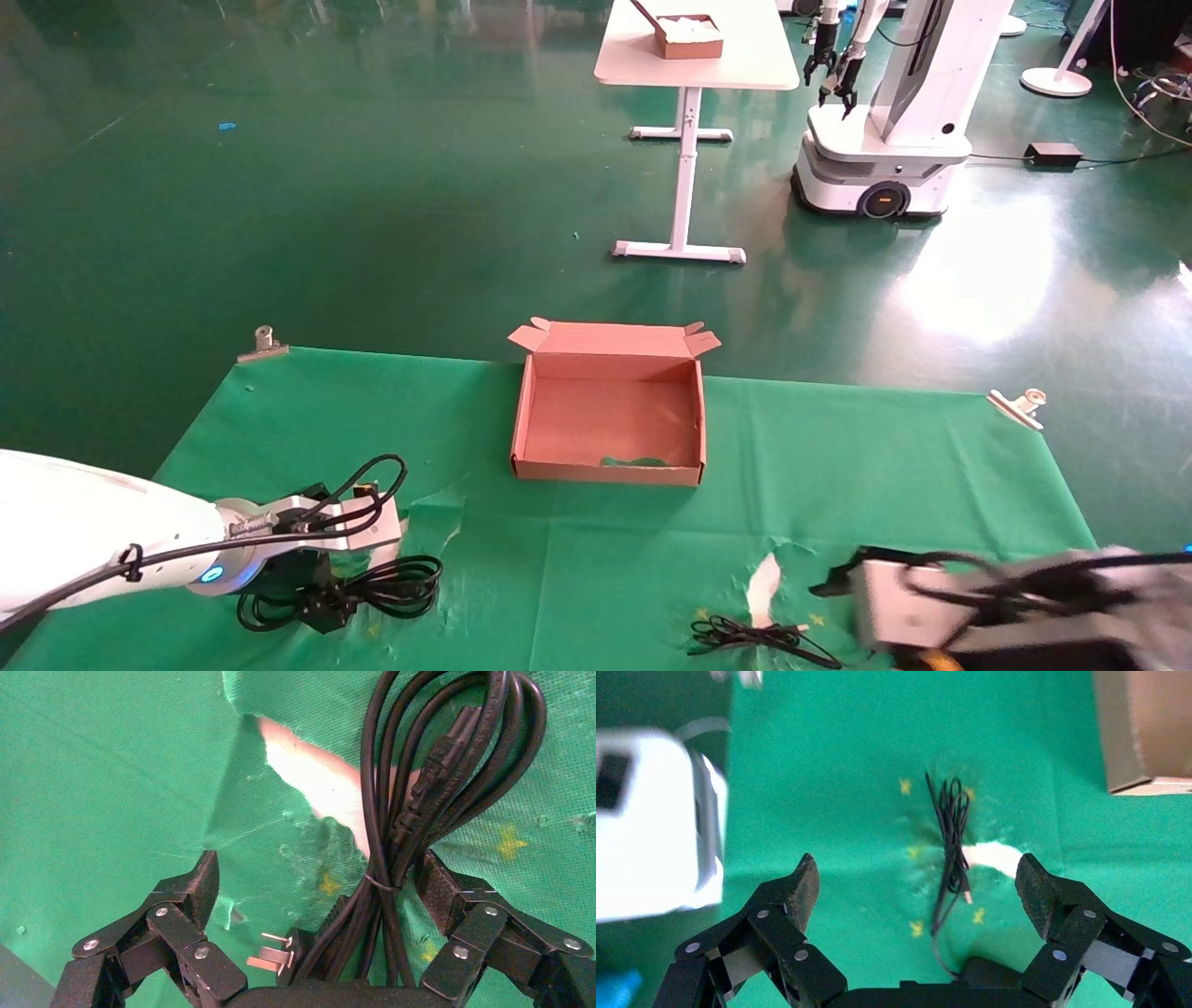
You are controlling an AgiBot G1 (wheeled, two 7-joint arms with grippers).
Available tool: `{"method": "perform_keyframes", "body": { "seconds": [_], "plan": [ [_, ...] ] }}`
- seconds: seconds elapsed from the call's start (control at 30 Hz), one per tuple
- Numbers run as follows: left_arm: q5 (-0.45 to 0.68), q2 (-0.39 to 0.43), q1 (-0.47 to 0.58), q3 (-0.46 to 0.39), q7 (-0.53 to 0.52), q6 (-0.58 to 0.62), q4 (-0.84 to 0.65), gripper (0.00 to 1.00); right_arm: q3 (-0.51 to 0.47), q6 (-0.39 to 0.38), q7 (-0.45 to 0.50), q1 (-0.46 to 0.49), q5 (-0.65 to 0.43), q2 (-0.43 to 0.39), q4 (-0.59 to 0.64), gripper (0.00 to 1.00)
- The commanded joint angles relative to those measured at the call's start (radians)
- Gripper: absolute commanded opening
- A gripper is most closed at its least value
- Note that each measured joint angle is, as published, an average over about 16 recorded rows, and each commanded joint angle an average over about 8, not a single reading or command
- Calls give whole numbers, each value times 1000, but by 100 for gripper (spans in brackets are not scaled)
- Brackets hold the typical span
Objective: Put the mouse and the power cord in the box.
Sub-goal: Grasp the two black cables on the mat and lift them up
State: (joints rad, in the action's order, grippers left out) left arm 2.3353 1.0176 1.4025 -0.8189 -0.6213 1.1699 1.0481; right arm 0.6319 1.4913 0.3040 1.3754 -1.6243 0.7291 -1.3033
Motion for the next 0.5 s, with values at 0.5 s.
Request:
{"method": "perform_keyframes", "body": {
  "seconds": [0.5],
  "plan": [
    [-1, 1, 1, 0, 2, -1, -3, 100, 184, -118, -55, 112, -373, 343, 329, 100]
  ]
}}
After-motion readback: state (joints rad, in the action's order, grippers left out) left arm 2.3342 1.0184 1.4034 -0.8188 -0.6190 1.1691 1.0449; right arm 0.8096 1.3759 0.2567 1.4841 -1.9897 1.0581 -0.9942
